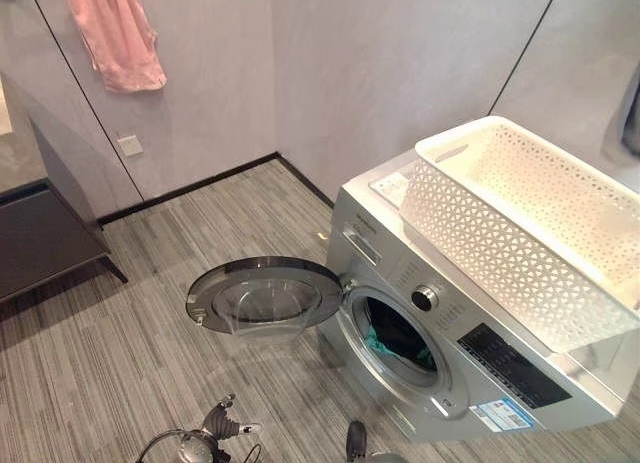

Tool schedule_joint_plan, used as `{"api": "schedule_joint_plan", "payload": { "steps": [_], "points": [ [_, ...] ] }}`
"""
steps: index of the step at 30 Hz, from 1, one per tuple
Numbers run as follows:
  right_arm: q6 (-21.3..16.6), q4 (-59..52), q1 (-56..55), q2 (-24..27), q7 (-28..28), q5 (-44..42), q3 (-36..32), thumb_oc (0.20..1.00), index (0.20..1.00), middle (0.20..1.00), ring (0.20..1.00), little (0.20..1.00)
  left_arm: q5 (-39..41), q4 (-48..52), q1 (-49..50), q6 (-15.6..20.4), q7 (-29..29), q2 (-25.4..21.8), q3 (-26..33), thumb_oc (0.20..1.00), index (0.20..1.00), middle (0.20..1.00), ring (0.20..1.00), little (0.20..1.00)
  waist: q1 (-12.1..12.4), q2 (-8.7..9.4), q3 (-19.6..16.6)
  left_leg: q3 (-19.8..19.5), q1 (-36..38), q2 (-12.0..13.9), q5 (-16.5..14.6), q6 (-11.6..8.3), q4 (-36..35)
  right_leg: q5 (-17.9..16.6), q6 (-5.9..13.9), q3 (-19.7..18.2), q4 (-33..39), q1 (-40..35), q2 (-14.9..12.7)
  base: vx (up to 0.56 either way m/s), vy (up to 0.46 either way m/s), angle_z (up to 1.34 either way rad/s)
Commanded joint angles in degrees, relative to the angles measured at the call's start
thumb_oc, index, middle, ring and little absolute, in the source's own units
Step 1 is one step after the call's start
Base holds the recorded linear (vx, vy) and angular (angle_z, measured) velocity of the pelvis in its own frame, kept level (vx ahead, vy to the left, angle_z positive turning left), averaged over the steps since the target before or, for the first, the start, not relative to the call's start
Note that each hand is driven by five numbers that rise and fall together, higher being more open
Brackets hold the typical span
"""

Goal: Grab the laundry basket,head to the washer,open it,put in the laundry and shut it.

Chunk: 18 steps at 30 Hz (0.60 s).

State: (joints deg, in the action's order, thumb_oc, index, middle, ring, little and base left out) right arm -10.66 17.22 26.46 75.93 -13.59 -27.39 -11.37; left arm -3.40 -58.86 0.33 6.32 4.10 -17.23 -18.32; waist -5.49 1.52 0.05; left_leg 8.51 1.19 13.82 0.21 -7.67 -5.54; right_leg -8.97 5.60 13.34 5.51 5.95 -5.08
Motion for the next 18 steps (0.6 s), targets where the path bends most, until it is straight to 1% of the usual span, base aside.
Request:
{"api": "schedule_joint_plan", "payload": {
  "steps": [1, 2, 5, 6, 7, 8, 10, 12, 14, 17, 18],
  "points": [
    [-3.06, -3.76, 5.26, -3.20, -10.07, 10.55, -6.05, 0.200, 0.200, 0.200, 0.200, 0.200, -2.53, 2.34, -2.69, 0.40, 2.62, -2.57, -0.88, 1.000, 1.000, 1.000, 1.000, 1.000, 0.94, 4.19, -0.16, 1.16, 2.81, 0.55, -1.31, -0.49, 0.54, 7.22, 3.32, -4.41, -0.51, -3.35, -1.41, 0.01, 0.060, 0.01],
    [-3.02, -5.40, 4.57, -4.18, -12.28, 12.72, -7.61, 0.200, 0.200, 0.200, 0.200, 0.200, -2.74, 2.88, -2.68, 0.38, 2.79, -2.45, -1.03, 1.000, 1.000, 1.000, 1.000, 1.000, 0.92, 4.00, -0.20, 1.05, 2.88, 0.32, -1.50, -0.33, 0.54, 7.19, 3.39, -4.44, -0.51, -3.45, -1.58, 0.01, 0.060, 0.01],
    [-1.23, -10.57, 1.78, -6.59, -16.69, 20.99, -11.78, 0.200, 0.200, 0.200, 0.200, 0.200, -3.56, 4.15, -2.83, 0.29, 3.17, -2.22, -1.05, 1.000, 1.000, 1.000, 1.000, 1.000, 0.90, 3.47, -0.24, 0.76, 3.11, -0.47, -2.01, 0.26, 0.57, 6.90, 3.70, -4.57, -0.51, -3.55, -2.14, 0.00, 0.059, 0.01],
    [-0.92, -11.20, 1.14, -6.95, -16.87, 21.42, -12.34, 0.200, 0.200, 0.200, 0.200, 0.200, -3.61, 4.27, -2.79, 0.22, 3.17, -2.31, -1.12, 1.000, 1.000, 1.000, 1.000, 1.000, 0.98, 3.56, -0.23, 0.74, 3.12, -0.51, -2.04, 0.31, 0.58, 6.89, 3.74, -4.55, -0.51, -3.57, -2.17, -0.01, 0.075, 0.01],
    [0.42, -13.29, -0.65, -7.51, -18.90, 26.25, -14.99, 0.200, 0.200, 0.200, 0.200, 0.200, -4.38, 4.87, -2.54, 0.26, 3.23, -2.40, -1.15, 1.000, 1.000, 1.000, 1.000, 1.000, 0.86, 3.27, -0.30, 0.60, 3.21, -1.01, -2.33, 0.66, 0.59, 6.69, 3.93, -4.71, -0.51, -3.54, -2.53, -0.02, 0.074, 0.02],
    [0.84, -14.00, -1.75, -7.79, -19.77, 27.62, -16.38, 0.200, 0.200, 0.200, 0.200, 0.200, -4.62, 5.00, -2.44, 0.37, 3.25, -2.48, -1.17, 1.000, 1.000, 1.000, 1.000, 1.000, 0.86, 3.30, -0.33, 0.63, 3.27, -1.29, -2.49, 0.84, 0.61, 6.51, 4.09, -4.71, -0.51, -3.49, -2.76, -0.02, 0.074, 0.02],
    [1.42, -14.95, -3.15, -8.12, -20.42, 29.11, -17.96, 0.200, 0.200, 0.200, 0.200, 0.200, -4.98, 4.74, -2.20, 0.49, 3.39, -2.45, -1.27, 1.000, 1.000, 1.000, 1.000, 1.000, 0.87, 3.33, -0.37, 0.69, 3.38, -1.69, -2.69, 1.09, 0.62, 6.32, 4.26, -4.86, -0.51, -3.44, -3.03, -0.01, 0.074, 0.02],
    [4.30, -17.59, -7.96, -9.03, -21.87, 36.32, -21.80, 0.200, 0.200, 0.200, 0.200, 0.200, -5.80, 4.62, -1.46, 0.56, 3.36, -2.06, -0.25, 1.000, 1.000, 1.000, 1.000, 1.000, 0.04, 2.89, -0.31, 1.01, 3.91, -2.50, -3.26, 1.76, 0.66, 5.80, 4.62, -5.40, -0.52, -3.19, -3.57, -0.02, 0.099, 0.00],
    [5.18, -18.71, -10.37, -9.87, -22.11, 38.51, -23.86, 0.200, 0.200, 0.200, 0.200, 0.200, -6.27, 4.53, -1.13, 0.69, 3.37, -2.16, -0.28, 1.000, 1.000, 1.000, 1.000, 1.000, 0.24, 3.04, -0.34, 1.16, 4.09, -2.86, -3.47, 2.03, 0.70, 5.64, 4.79, -5.62, -0.52, -3.16, -3.79, -0.02, 0.059, -0.04],
    [6.54, -20.44, -15.34, -11.66, -22.30, 41.95, -27.61, 0.200, 0.200, 0.200, 0.200, 0.200, -7.06, 4.16, -0.47, 0.91, 3.49, -2.08, 0.69, 1.000, 1.000, 1.000, 1.000, 1.000, -0.41, 2.92, -0.30, 1.78, 4.62, -3.77, -4.04, 2.61, 0.83, 5.07, 5.19, -6.35, -0.56, -2.79, -4.38, -0.03, 0.078, -0.21],
    [7.31, -21.31, -17.19, -12.44, -22.36, 43.45, -28.83, 0.200, 0.200, 0.200, 0.200, 0.200, -7.17, 4.10, -0.23, 0.92, 3.48, -2.14, 1.02, 1.000, 1.000, 1.000, 1.000, 1.000, -0.28, 3.03, -0.26, 2.07, 4.82, -4.11, -4.31, 2.90, 0.99, 4.81, 5.39, -6.69, -0.56, -2.67, -4.63, -0.05, 0.100, -0.15]
  ]
}}
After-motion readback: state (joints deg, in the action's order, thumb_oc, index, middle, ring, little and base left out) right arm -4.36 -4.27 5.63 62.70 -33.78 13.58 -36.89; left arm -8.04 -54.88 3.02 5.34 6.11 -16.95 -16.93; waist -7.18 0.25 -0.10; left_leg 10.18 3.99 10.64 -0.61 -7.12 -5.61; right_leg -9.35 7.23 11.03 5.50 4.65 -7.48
